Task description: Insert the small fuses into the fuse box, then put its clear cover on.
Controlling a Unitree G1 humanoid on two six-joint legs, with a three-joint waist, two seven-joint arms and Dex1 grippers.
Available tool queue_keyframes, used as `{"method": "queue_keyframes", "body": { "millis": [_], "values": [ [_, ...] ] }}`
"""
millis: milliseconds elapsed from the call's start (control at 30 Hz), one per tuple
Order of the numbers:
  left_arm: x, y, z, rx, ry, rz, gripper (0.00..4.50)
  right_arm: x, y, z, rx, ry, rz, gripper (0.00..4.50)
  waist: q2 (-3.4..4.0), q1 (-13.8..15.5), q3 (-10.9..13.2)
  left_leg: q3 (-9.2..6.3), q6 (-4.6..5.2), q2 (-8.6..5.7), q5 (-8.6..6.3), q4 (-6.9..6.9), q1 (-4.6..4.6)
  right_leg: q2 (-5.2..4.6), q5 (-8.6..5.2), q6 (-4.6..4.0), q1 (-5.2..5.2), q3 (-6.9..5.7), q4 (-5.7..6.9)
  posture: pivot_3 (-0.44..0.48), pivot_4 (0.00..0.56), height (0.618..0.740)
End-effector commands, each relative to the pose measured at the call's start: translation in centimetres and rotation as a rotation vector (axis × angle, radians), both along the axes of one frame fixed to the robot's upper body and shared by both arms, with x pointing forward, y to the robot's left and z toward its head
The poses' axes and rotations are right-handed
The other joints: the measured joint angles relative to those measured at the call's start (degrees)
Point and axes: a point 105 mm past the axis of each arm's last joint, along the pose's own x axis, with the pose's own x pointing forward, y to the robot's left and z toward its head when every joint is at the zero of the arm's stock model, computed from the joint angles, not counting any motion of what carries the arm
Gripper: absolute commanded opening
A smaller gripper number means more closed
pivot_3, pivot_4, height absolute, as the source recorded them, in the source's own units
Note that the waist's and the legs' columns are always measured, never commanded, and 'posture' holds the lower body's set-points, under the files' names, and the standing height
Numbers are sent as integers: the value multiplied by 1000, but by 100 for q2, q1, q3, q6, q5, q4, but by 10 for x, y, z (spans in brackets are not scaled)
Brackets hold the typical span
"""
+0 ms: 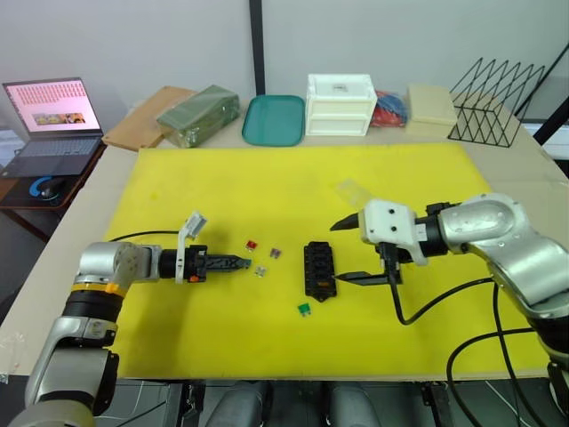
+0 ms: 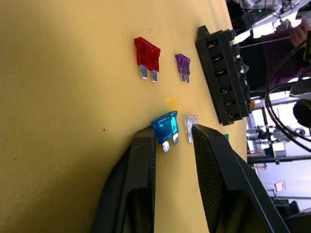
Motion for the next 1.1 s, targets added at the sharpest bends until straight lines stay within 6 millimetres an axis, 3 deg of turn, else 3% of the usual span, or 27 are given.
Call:
{"method": "queue_keyframes", "body": {
  "millis": [33,167,633,833,1000,1100],
  "values": [
    [-4,6,-18,54,40,16,1190,-2,5,10,3,-57,30,4500,2,-2,-1,0,0,0,0,0,0,0,0,0,0,0,0,0,150,740],
    [-5,7,-20,57,35,15,58,-2,5,10,3,-58,33,4500,4,-4,-3,0,0,0,0,0,1,0,0,0,0,0,1,0,150,740],
    [-4,10,-17,38,-14,22,16,-2,9,9,14,-55,43,4500,13,-10,-12,0,-2,0,1,0,5,0,0,0,1,0,5,0,150,740],
    [-18,-1,42,-99,-352,-85,16,-7,12,17,105,43,1,4500,8,-36,-9,0,-2,3,1,-4,0,0,0,0,-4,3,4,0,150,740],
    [-49,-27,71,-104,-602,-241,16,-15,22,32,249,221,-29,4500,7,-20,-8,0,-2,3,1,-4,-2,-2,0,-1,-2,3,-2,0,150,740],
    [-54,-42,93,-183,-718,-247,16,-20,29,38,309,318,-27,4500,7,5,-8,0,-2,3,1,-5,-1,-2,0,-1,0,3,-4,0,150,740]
  ]
}}
